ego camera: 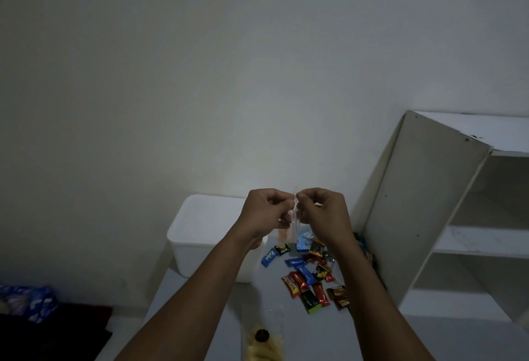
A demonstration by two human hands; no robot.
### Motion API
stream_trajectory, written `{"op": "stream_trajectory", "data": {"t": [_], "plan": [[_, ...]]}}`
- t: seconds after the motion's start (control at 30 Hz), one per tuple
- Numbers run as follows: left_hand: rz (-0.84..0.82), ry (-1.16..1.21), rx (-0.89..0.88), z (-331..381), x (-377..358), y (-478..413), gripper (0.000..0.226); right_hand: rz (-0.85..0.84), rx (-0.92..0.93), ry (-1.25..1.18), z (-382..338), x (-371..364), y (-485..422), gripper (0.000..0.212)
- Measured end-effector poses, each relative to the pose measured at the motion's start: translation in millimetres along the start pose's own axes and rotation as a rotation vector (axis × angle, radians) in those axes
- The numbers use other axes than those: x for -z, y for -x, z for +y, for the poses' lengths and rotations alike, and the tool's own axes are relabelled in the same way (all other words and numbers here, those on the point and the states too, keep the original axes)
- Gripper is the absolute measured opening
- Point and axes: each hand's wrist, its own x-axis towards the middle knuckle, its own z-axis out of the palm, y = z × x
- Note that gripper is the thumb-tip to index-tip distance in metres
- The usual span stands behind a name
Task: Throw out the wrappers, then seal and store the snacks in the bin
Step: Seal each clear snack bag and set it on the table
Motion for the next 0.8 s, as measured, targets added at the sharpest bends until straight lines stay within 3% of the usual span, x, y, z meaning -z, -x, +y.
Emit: {"op": "stream_trajectory", "data": {"t": [0.13, 0.23, 0.8], "plan": [[-0.04, -0.051, -0.002, 1, -1, 1, 0.021, 0.05, -0.014, -0.02, 2, -4, 1, 0.016], [-0.031, -0.055, -0.009, 0, 2, -1, 0.022, -0.018, -0.063, -0.114, 3, -1, 3, 0.012], [0.064, -0.003, -0.069, -1, 13, -13, 0.022, -0.218, 0.036, -0.045, 1, -1, 5, 0.05]]}}
